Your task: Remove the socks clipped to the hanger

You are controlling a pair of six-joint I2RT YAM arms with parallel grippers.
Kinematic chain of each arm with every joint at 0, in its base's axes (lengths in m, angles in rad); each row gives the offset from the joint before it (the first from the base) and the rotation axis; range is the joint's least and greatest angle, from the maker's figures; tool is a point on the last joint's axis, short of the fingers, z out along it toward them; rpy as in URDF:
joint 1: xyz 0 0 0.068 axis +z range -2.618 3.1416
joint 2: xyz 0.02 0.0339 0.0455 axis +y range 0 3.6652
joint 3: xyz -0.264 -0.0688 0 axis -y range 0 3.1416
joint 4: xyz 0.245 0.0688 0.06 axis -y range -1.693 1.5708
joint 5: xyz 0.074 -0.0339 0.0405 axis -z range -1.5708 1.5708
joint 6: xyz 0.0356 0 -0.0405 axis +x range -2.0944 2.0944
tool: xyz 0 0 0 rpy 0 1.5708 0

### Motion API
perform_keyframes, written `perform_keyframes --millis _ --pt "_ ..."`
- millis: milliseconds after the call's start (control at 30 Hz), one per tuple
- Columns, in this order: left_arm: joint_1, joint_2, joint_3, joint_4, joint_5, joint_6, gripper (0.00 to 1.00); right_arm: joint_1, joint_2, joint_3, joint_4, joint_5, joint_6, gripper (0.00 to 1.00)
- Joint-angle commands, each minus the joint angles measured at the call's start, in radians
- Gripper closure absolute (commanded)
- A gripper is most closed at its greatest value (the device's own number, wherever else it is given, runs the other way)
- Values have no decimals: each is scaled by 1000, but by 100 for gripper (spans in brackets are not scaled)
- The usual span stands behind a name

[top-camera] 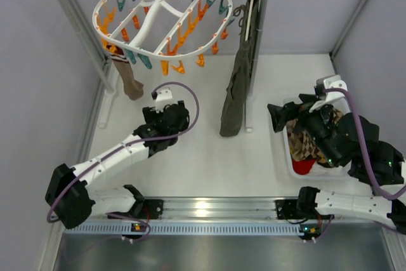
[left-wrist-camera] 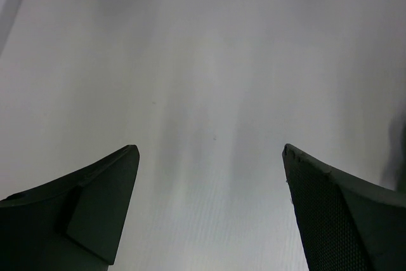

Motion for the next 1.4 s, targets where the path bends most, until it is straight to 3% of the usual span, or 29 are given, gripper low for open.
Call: perform_keyframes --millis 0,133,633,767,900,967,1067,1100,1133,1300,1333,1367 --pt "115 48 67 5 -99 -53 2 -2 27 17 71 -47 -16 1" --pt "185 134 121 112 -199 25 2 -2 42 7 81 -76 -23 1" --pt "451 373 117 716 -294 292 4 -2 65 -17 120 -198 -56 1" --pt "505 442 124 836 -291 355 14 -2 84 -25 118 -227 -68 1" --pt "521 484 140 923 -302 407 33 -2 99 -36 136 -227 -95 0" --pt "525 510 164 934 -299 416 37 -2 110 -39 147 -227 -105 0" --pt "528 553 201 940 -308 438 64 -2 128 -39 158 -230 -106 0" --pt "531 559 219 942 -305 439 77 -2 131 -39 161 -230 -137 1" --pt "531 564 225 943 -309 442 82 -2 136 -37 161 -231 -140 1" --pt "541 554 225 951 -322 436 80 -4 144 -40 164 -225 -152 1" --pt "542 551 221 950 -320 436 64 -5 142 -42 164 -227 -154 1" --pt "542 548 218 950 -318 433 59 -4 144 -43 166 -225 -154 1"
